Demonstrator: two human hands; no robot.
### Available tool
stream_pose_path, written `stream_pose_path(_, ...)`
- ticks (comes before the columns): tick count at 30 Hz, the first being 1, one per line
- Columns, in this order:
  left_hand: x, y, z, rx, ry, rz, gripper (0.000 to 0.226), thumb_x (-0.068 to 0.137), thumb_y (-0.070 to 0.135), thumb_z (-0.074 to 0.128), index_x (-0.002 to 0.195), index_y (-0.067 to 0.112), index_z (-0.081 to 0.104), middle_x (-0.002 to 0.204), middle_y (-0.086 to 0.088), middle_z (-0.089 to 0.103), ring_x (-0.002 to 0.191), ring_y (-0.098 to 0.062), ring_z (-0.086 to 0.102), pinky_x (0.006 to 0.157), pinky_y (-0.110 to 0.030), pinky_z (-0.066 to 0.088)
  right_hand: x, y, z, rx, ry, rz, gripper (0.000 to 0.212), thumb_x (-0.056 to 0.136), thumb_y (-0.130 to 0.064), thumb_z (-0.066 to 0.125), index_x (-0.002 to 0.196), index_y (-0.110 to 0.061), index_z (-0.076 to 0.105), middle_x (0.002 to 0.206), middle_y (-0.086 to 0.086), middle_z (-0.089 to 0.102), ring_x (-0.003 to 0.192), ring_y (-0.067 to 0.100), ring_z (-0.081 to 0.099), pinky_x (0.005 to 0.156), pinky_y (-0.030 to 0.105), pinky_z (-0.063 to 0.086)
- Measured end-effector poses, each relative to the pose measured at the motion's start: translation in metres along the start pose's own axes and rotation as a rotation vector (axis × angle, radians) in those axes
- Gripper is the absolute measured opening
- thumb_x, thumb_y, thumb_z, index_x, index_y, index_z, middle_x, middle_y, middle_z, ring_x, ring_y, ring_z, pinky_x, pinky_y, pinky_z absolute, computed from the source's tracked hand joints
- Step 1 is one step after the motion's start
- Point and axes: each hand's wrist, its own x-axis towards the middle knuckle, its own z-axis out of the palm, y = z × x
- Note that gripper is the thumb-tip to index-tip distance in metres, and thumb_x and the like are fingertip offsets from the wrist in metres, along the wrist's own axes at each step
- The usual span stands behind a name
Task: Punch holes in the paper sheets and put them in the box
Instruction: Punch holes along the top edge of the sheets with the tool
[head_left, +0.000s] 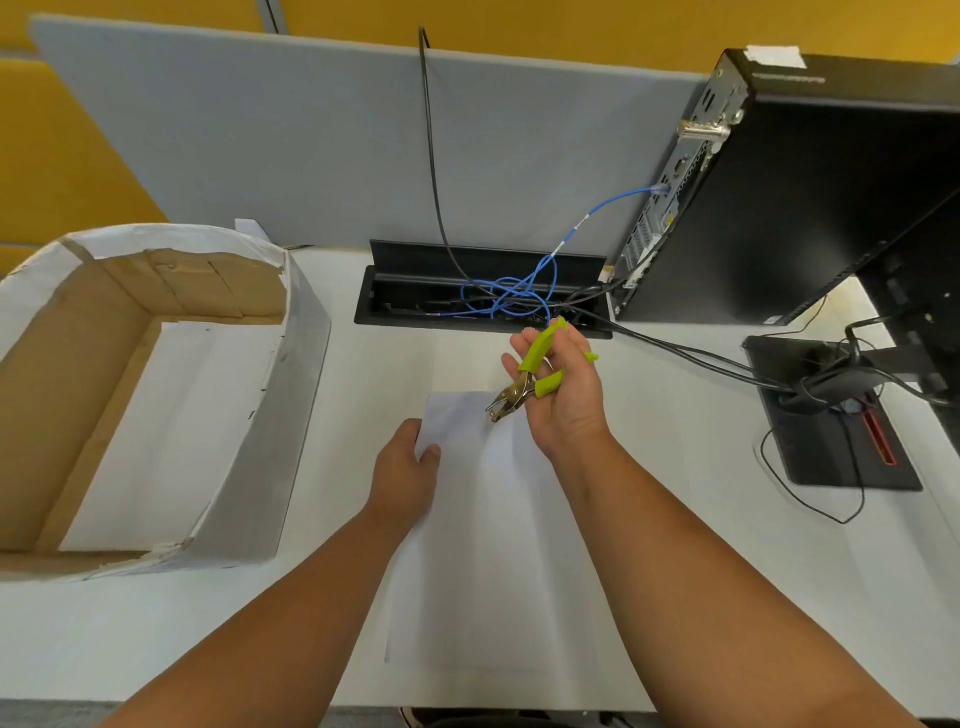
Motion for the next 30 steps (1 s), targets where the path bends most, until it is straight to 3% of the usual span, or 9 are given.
stream_pose_path(5, 0.000, -0.001, 0.004, 0.013, -0.004, 0.005, 0.015, 0.099, 0.018, 0.047, 0.114, 0.017, 0.052, 0.103, 0.004, 0.058, 0.091, -0.017, 0.055, 0.079, -0.026, 0.041, 0.010, 0.005, 0.015, -0.105, -0.047, -0.086, 0.028, 0.103, -0.019, 0.045, 0.129, -0.015, 0.054, 0.109, 0.013, 0.065, 0.106, 0.028, 0.065, 0.100, 0.046, 0.050)
stream_pose_path(14, 0.002, -0.009, 0.003, 0.028, 0.032, 0.057, 0.012, 0.098, 0.016, 0.048, 0.109, 0.014, 0.053, 0.095, -0.001, 0.060, 0.085, -0.019, 0.057, 0.074, -0.030, 0.047, 0.017, 0.016, 0.021, -0.164, -0.067, -0.153, 0.024, 0.103, -0.017, 0.044, 0.124, -0.016, 0.056, 0.107, 0.011, 0.067, 0.104, 0.025, 0.066, 0.101, 0.040, 0.049)
stream_pose_path(30, 0.007, -0.011, 0.004, 0.016, 0.014, 0.063, 0.020, 0.099, 0.019, 0.047, 0.118, 0.016, 0.052, 0.103, 0.003, 0.060, 0.092, -0.018, 0.057, 0.079, -0.027, 0.044, 0.016, 0.021, 0.025, -0.210, -0.144, -0.120, 0.026, 0.103, -0.018, 0.043, 0.125, -0.013, 0.056, 0.109, 0.011, 0.067, 0.106, 0.027, 0.066, 0.103, 0.043, 0.049)
